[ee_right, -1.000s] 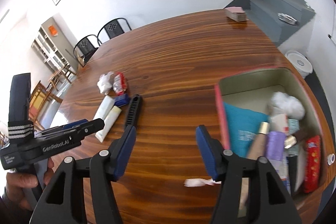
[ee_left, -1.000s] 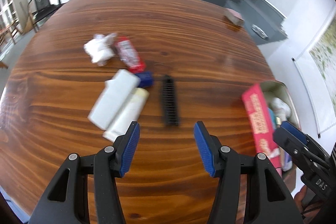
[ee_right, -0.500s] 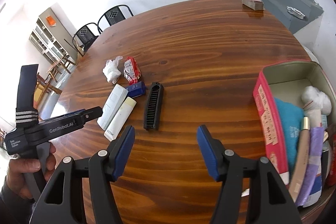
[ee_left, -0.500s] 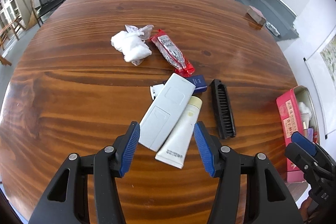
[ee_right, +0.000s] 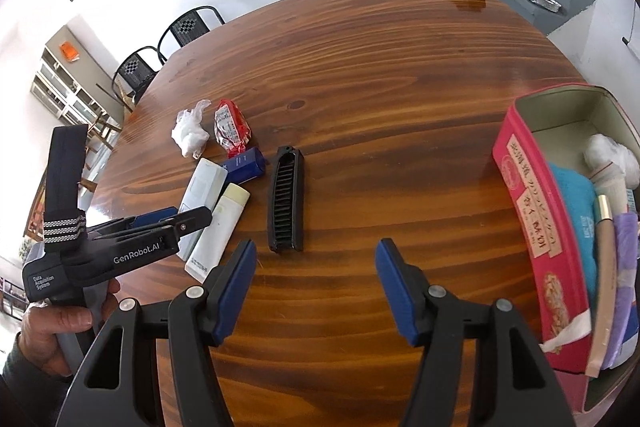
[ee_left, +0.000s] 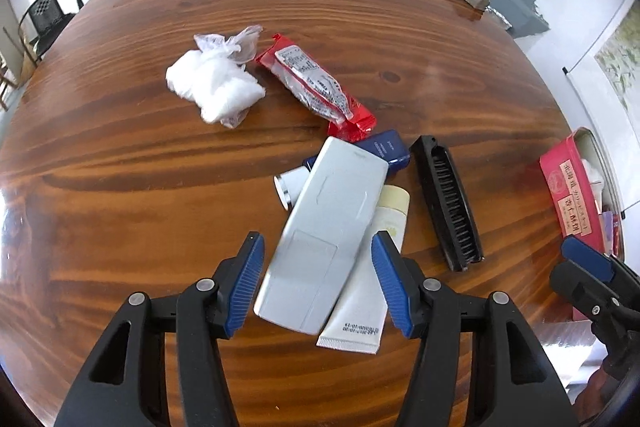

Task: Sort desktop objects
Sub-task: 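Move both open grippers from the tin back to the pile, then grasp the white rectangular box with the left gripper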

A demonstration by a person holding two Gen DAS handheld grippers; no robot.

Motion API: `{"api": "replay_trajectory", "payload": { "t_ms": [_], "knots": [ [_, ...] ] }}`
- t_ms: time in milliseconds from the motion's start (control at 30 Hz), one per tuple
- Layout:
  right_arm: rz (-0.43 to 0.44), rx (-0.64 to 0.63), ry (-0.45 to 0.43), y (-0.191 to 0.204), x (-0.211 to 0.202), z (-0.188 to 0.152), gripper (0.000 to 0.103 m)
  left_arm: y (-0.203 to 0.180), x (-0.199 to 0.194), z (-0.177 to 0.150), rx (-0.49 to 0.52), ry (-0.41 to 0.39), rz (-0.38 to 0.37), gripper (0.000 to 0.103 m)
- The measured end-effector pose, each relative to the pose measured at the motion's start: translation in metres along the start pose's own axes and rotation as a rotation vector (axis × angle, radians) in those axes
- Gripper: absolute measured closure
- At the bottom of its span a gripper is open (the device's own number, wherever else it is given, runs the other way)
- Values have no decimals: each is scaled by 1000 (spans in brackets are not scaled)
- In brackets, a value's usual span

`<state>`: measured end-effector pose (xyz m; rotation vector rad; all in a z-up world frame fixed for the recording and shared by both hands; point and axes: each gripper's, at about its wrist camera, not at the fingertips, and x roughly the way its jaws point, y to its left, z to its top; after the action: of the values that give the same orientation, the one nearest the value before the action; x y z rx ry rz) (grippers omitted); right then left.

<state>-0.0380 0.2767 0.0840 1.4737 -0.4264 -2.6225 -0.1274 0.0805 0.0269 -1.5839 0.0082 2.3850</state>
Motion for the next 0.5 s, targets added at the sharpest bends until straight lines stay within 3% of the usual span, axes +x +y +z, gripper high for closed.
{"api": "replay_trajectory", "payload": {
  "t_ms": [500],
  "knots": [
    [0,-20,15,21,25,12,37,19,12,-2,10,17,3,43]
  ]
}}
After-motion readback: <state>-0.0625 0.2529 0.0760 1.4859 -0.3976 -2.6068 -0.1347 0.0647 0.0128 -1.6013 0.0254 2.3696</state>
